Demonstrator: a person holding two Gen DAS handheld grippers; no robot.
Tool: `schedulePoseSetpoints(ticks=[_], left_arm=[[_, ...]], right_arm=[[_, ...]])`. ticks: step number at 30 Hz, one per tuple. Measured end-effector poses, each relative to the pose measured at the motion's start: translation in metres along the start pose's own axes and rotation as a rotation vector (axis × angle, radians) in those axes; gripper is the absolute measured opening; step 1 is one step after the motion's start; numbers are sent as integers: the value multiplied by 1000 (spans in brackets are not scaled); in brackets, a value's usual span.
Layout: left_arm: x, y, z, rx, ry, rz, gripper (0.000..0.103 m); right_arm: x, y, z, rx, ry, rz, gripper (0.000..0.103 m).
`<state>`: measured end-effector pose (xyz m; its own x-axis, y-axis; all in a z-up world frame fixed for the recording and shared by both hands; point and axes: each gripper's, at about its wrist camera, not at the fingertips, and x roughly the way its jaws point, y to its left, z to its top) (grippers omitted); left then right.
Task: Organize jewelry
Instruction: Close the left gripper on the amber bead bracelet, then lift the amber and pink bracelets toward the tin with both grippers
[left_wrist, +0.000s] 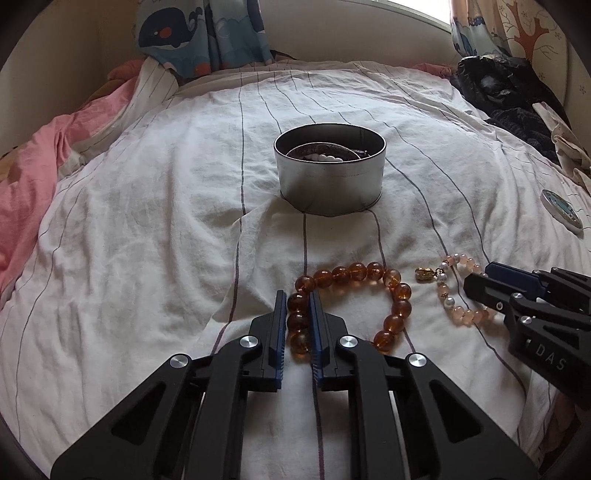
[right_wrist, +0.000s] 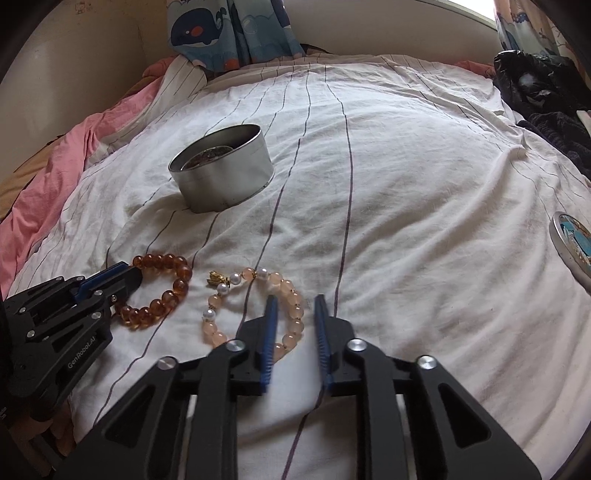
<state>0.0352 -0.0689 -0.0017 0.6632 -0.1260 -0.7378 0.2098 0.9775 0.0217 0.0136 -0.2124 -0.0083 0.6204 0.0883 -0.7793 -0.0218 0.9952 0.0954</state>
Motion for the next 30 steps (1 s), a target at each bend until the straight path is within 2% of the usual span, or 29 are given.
schedulePoseSetpoints(ticks=[3, 5, 6, 10, 11, 16, 21, 30], left_arm=[[2, 0, 1, -1, 11, -5, 11], [8, 0, 1, 0, 40, -8, 12], [10, -1, 1, 2, 51, -3, 14], [10, -3, 1, 16, 51, 5, 14], [9, -2, 1, 11, 42, 0, 11], [-8, -2, 2, 7, -21, -25, 11], [-24, 3, 1, -24, -50, -47, 11], [-37, -3, 4, -15, -62, -50, 11]], right_arm=[[2, 4, -1, -22, 8, -10, 29], [2, 4, -1, -25, 8, 10, 19], [1, 5, -2, -29, 6, 15, 9], [-5, 1, -2, 0, -24, 46, 8], [-7, -2, -1, 16, -35, 61, 8], [-21, -6, 2, 48, -104, 113, 8], [-32, -9, 4, 63, -146, 130, 8], [-44, -18, 4, 89, -185, 154, 8]])
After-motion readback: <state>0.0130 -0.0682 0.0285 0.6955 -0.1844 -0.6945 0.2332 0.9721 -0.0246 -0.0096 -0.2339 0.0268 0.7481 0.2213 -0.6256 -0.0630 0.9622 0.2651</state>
